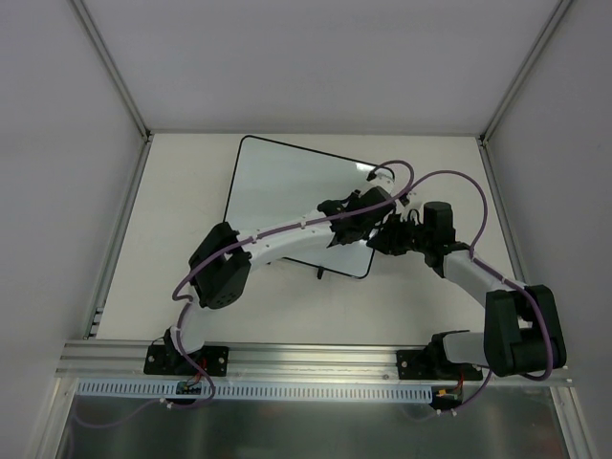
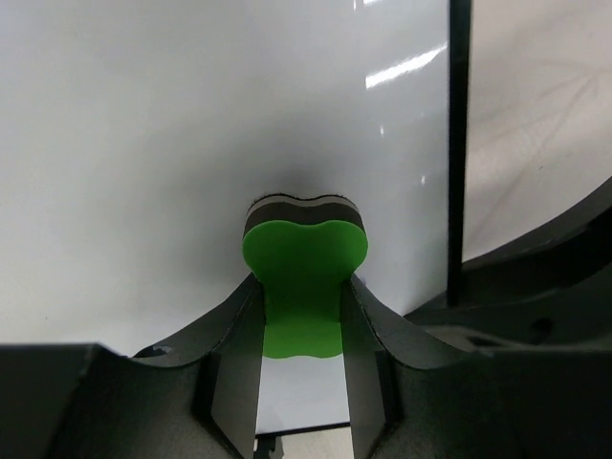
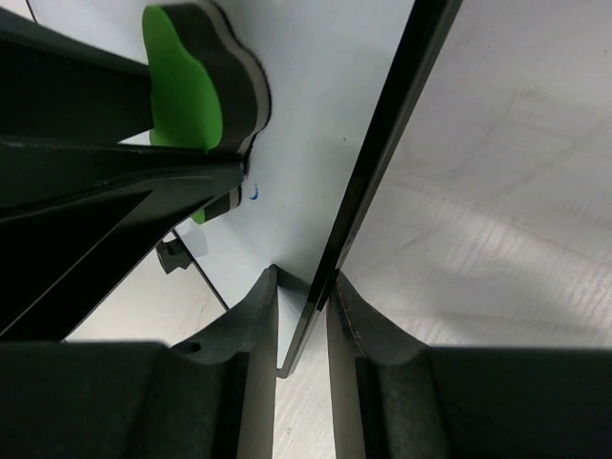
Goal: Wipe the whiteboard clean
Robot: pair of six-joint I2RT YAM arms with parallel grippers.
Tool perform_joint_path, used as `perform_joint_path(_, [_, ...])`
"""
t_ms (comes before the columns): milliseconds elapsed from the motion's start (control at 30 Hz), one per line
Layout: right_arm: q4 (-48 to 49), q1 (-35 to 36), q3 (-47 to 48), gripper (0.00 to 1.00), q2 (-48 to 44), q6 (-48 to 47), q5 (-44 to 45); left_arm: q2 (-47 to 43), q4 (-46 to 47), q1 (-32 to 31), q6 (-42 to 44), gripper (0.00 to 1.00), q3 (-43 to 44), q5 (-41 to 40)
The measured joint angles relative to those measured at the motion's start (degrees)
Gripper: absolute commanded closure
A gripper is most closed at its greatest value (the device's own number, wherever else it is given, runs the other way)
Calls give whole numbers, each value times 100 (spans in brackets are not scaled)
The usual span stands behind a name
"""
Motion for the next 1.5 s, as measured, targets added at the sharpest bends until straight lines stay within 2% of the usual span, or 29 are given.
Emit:
perform_joint_path(267, [0, 0, 4, 100, 22, -2, 35, 352, -90, 35, 20, 100, 664, -26])
perform_joint_path(933, [-17, 2, 59, 100, 70, -2, 9, 472, -79, 74, -402, 100, 999, -619])
perform_joint_path(1500, [-57, 2, 68, 100, 151, 7, 59, 374, 409, -153, -964, 100, 326, -914])
